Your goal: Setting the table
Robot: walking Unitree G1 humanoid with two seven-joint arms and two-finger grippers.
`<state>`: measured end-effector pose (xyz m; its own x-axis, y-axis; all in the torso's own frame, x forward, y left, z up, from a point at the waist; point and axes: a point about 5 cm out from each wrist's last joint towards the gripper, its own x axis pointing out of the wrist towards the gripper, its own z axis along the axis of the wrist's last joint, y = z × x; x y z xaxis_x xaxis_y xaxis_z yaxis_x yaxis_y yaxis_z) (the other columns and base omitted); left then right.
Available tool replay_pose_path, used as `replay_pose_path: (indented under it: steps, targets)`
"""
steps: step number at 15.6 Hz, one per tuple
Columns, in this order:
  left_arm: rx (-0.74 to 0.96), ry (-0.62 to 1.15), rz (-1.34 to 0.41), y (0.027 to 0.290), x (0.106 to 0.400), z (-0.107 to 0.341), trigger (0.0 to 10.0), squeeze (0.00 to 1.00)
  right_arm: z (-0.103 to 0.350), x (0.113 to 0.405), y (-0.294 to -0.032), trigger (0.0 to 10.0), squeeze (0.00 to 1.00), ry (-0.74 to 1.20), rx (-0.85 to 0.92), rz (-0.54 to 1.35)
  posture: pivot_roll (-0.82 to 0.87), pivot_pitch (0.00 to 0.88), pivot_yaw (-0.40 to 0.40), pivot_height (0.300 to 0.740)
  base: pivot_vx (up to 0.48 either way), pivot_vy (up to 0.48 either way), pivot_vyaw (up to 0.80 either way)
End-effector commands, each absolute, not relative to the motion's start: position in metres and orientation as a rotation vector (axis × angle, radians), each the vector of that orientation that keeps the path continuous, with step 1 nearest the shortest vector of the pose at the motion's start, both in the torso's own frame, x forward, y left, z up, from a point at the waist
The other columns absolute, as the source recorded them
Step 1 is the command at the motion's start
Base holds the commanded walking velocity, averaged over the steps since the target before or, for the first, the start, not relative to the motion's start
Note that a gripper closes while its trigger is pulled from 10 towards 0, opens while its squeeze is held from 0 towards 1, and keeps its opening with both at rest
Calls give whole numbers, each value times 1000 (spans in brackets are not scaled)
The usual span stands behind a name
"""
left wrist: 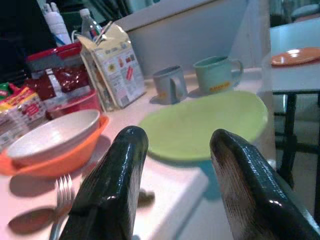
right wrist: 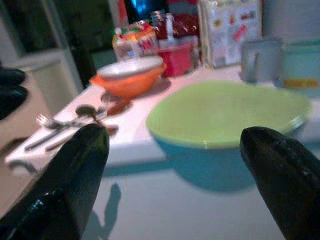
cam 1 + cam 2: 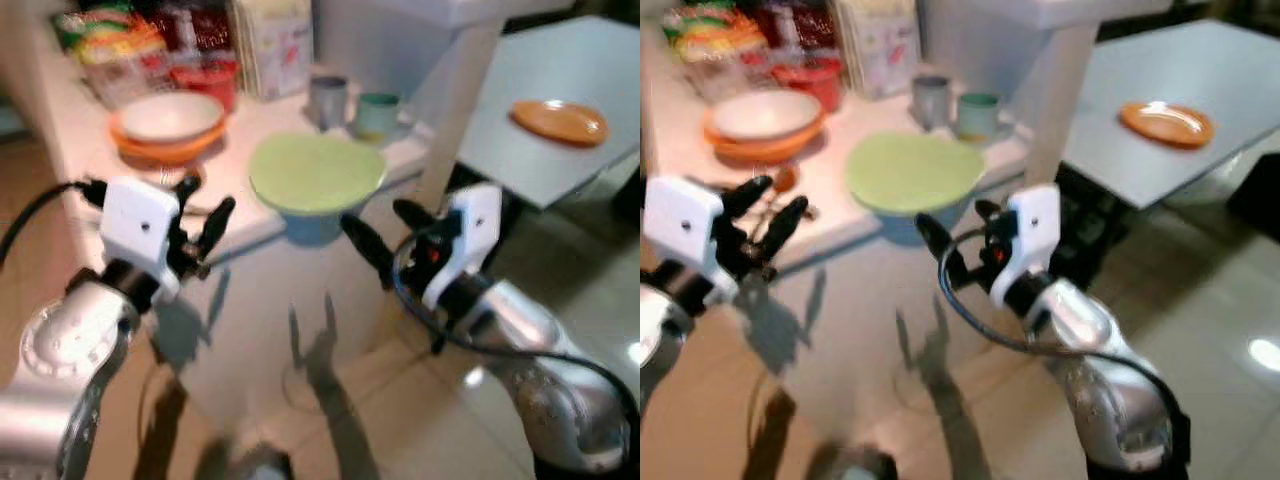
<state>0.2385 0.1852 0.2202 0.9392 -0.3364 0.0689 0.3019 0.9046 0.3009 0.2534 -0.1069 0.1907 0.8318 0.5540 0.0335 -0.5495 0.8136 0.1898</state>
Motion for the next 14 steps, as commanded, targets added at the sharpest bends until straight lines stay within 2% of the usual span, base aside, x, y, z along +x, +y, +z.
replay_pose_path:
  steps: [1,5,7,14]
  targets:
    - [310,-156,-300,187,243,225,10000,0,191,255,-108,10000,0,1,172,566,78,0,-1,740,0,0,0]
    - [314,-170,-115,197,260,222,10000,0,185,261,-111,10000,0,-19,139,461,64,0,-9,740,0,0,0]
    - [317,-202,-116,195,263,226,10000,0,184,264,-113,10000,0,-26,126,434,69,0,-15,740,0,0,0]
    - [320,-224,-130,191,269,226,10000,0,191,279,-116,10000,0,-90,105,375,59,0,-14,740,385,0,800]
